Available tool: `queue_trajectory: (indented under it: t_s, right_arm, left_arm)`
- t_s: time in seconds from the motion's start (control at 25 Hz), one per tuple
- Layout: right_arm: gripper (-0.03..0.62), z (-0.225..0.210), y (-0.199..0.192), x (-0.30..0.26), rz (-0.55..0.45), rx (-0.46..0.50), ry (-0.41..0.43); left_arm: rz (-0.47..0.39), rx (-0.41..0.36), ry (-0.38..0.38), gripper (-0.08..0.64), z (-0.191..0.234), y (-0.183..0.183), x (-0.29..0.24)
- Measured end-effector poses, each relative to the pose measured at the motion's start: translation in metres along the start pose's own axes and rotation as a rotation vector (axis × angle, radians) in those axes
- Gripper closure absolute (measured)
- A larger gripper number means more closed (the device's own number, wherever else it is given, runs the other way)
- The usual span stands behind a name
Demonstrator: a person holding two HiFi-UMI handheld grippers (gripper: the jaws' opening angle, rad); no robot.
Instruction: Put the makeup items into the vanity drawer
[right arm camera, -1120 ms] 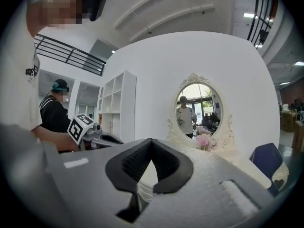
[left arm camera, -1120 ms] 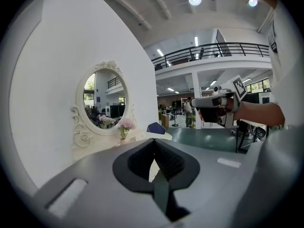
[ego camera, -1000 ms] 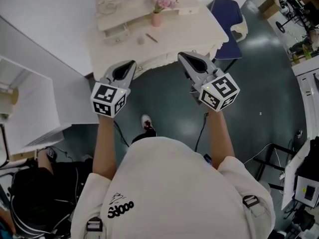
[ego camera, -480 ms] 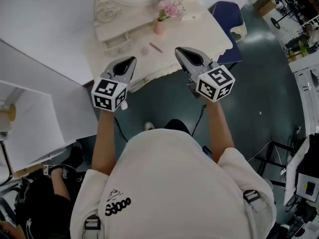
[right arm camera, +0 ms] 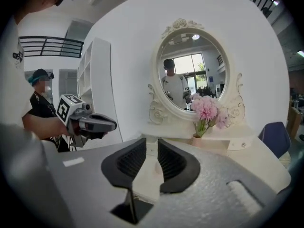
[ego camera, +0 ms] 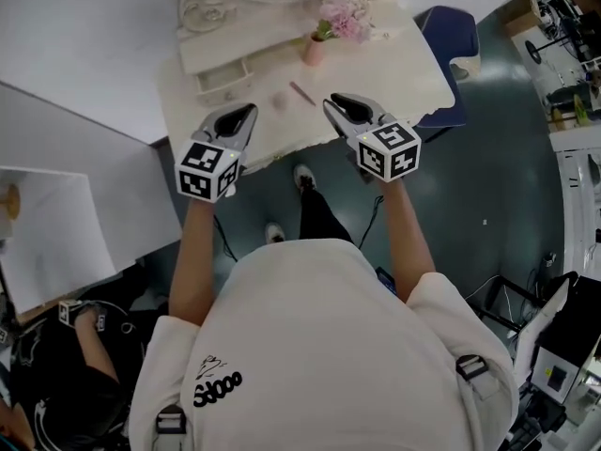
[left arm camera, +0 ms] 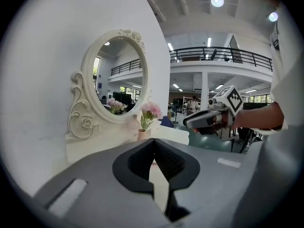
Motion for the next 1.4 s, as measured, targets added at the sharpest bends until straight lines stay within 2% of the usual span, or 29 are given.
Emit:
queue_trajectory:
  t_s: [0.2, 0.4, 0.76, 1.12, 1.4]
  right_arm:
    - [0.511, -0.037, -0.030, -0.046, 0.113, -0.017, 0.019]
    - [0.505, -0.062, -0.056, -0.089, 0.245, 0.020, 0.025]
    - [0.499, -0.085, -0.121, -0.137, 0.425, 0.012, 0.068]
    - [0.512, -0.087, -0.157, -0.165, 0.543, 0.102, 0.113]
    - [0.539, -0.087, -0.161, -0.167, 0.550, 0.103, 0.098]
  left_arm:
    - [0.049, 0.051, 0.046, 0.541, 0.028, -0.013, -0.031]
    - [0.106, 0.108, 0.097, 0.540, 0.050, -0.029, -0.057]
    - [0.208, 0.171, 0.120, 0.540, 0.061, -0.058, -0.090]
    - [0.266, 0.202, 0.161, 0.540, 0.074, -0.073, -0.101]
    - [0.274, 0.212, 0.167, 0.541, 0.073, -0.076, -0.099]
Point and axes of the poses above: the fingertips, and each gripper's own axes: x backward along the fingers, z to its left, y out of its top, the point moved 7 cm from there along x, backward along the fingers, and after that the axes turned 3 degrees about x, right-handed, at the moved point
